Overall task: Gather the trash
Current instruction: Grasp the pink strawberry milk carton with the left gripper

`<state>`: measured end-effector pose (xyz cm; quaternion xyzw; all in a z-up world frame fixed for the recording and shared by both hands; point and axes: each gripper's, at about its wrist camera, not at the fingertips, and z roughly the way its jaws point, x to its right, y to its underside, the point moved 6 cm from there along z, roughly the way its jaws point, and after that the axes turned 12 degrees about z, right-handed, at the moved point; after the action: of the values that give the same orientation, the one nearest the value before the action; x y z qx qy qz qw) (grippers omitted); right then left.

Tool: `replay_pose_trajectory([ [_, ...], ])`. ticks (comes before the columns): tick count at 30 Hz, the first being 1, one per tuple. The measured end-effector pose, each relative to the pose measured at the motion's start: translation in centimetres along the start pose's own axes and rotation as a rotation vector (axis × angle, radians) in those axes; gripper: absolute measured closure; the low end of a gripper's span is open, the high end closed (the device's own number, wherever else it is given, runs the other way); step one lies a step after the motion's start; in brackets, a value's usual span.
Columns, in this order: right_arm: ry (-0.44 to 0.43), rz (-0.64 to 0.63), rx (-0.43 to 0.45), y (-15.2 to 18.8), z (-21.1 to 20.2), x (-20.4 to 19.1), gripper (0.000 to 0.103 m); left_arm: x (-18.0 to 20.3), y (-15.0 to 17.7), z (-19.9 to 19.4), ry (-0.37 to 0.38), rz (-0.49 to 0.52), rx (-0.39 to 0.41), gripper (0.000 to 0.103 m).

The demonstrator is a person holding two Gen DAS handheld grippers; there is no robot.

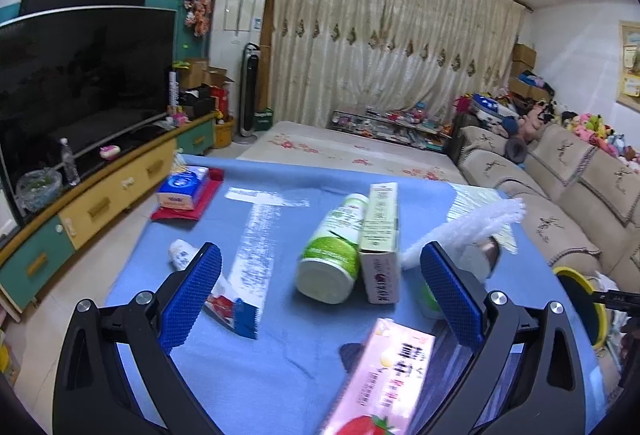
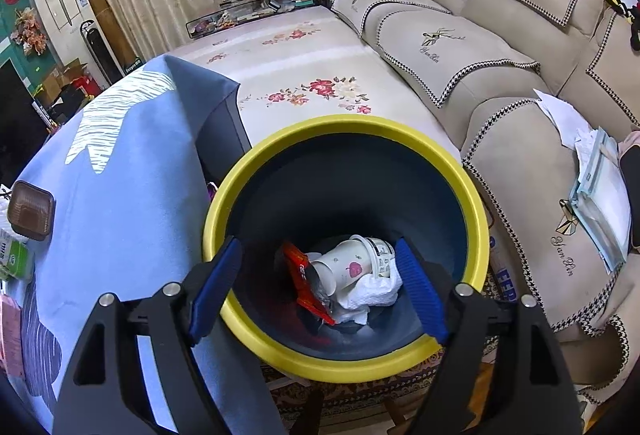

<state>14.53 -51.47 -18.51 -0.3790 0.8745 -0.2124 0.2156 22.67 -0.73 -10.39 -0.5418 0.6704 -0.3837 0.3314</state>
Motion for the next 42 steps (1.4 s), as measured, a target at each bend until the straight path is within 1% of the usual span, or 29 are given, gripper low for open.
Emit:
replay_pose_trajectory([
  [3, -0.01, 0.002, -0.001, 0.3, -0.3, -0.1, 0.028, 1.0, 0.0, -0.1, 0.071, 0.01, -0.025, 0.005],
  [5, -0.016, 0.001, 0.0, 0.5, -0.4, 0.0, 0.027, 2.1, 0.1, -0.6, 0.124, 0.043, -0.044, 0.005],
  [10, -0.032, 0.004, -0.002, 0.7, -0.5, 0.2, 0.027, 4.3, 1.7, -1.5, 0.192, 0.126, -0.105, 0.005],
  [13, -0.041, 0.004, -0.007, 0.8, -0.4, 0.1, 0.027, 5.5, 3.1, -1.7, 0.239, 0.187, -0.16, 0.005],
  [14, -0.043, 0.004, -0.008, 0.9, -0.4, 0.0, 0.027, 5.8, 3.4, -1.7, 0.242, 0.205, -0.17, 0.005],
  [16, -0.052, 0.001, -0.009, 1.0, -0.5, -0.2, 0.027, 6.1, 4.3, -1.4, 0.225, 0.255, -0.199, 0.005],
  [18, -0.058, -0.005, -0.008, 1.0, -0.6, -0.4, 0.026, 6.2, 4.9, -0.9, 0.225, 0.278, -0.23, 0.005],
  [22, -0.067, -0.014, -0.009, 1.2, -0.7, -0.8, 0.026, 6.0, 5.9, 0.5, 0.253, 0.268, -0.286, 0.005],
  [24, -0.068, -0.017, -0.01, 1.4, -0.7, -1.0, 0.026, 5.9, 6.4, 1.3, 0.254, 0.269, -0.316, 0.006],
  [25, -0.068, -0.019, -0.011, 1.3, -0.7, -1.1, 0.026, 5.8, 6.7, 1.8, 0.253, 0.27, -0.331, 0.008],
  [27, -0.068, -0.021, -0.013, 1.3, -0.7, -1.2, 0.026, 5.8, 7.2, 2.4, 0.257, 0.268, -0.358, 0.016],
  [28, -0.068, -0.021, -0.013, 1.3, -0.6, -1.2, 0.026, 5.8, 7.4, 2.6, 0.257, 0.27, -0.366, 0.018],
  [34, -0.067, -0.019, -0.019, 1.5, -0.4, -1.3, 0.026, 6.1, 7.8, 3.3, 0.252, 0.291, -0.383, 0.03],
  [38, -0.07, -0.02, -0.025, 1.7, -0.2, -1.3, 0.026, 6.4, 8.0, 3.6, 0.247, 0.308, -0.399, 0.041],
  [42, -0.072, -0.021, -0.026, 1.8, -0.1, -1.2, 0.026, 6.5, 8.1, 3.7, 0.248, 0.316, -0.406, 0.045],
])
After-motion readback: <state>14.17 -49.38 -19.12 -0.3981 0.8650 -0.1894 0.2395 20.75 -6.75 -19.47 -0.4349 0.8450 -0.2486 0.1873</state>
